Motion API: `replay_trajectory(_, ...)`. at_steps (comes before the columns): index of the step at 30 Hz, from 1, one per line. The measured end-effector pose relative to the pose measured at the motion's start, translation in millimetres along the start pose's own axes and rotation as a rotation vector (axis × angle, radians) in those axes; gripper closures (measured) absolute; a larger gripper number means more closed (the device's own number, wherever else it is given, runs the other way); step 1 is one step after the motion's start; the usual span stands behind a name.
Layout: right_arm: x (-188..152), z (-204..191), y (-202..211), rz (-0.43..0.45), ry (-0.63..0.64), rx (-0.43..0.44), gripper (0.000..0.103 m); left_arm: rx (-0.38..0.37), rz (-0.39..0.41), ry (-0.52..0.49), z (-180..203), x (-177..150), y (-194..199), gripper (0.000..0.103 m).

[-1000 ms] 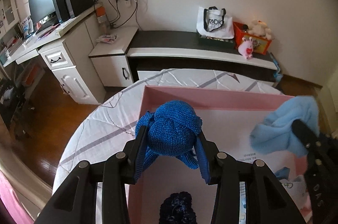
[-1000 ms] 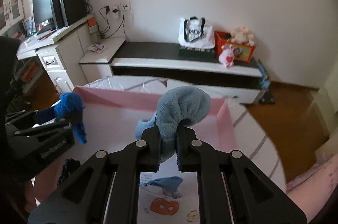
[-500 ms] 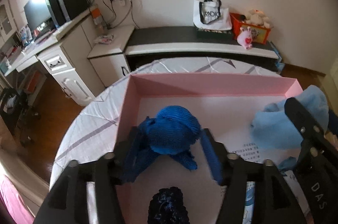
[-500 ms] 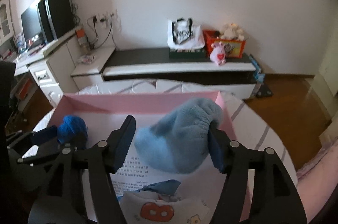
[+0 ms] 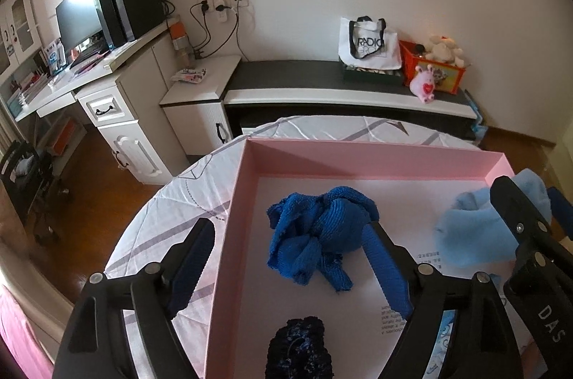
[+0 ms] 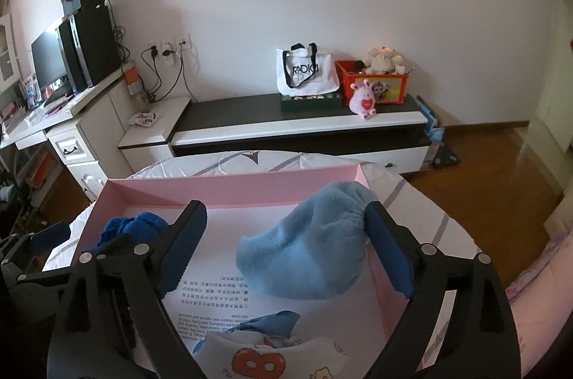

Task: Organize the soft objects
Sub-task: 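Lower both items into the pink tray and open both tools, then raise both open tools up and away from the pink tray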

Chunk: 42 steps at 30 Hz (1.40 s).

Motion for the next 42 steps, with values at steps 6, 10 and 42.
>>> replay_trajectory(6, 3, 4, 8, 0.026, -0.026, 0.009, 0.007, -0.002, 0.015, -0.001, -2, 2, 11, 0.021)
replay_trajectory(10, 7, 9, 22, 0.064, -0.051, 0.016, 0.004, -0.001, 0.044, 0.002, -4, 1, 28, 0.021)
replay_trajectory(42, 12, 41, 203, 0.369, -0.053, 0.081, 0.000, -0.111, 0.314, -0.039, 14, -91, 218, 0.001)
Point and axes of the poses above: each gripper's, at about its wrist camera, not at the fingertips, and y roughly against the way its jaws point, z to its right, x to its top, the point moved 7 cm from there along -y, roughly the way its jaws point, and after that the axes turned 12 degrees about -x, right-handed, at the moved point
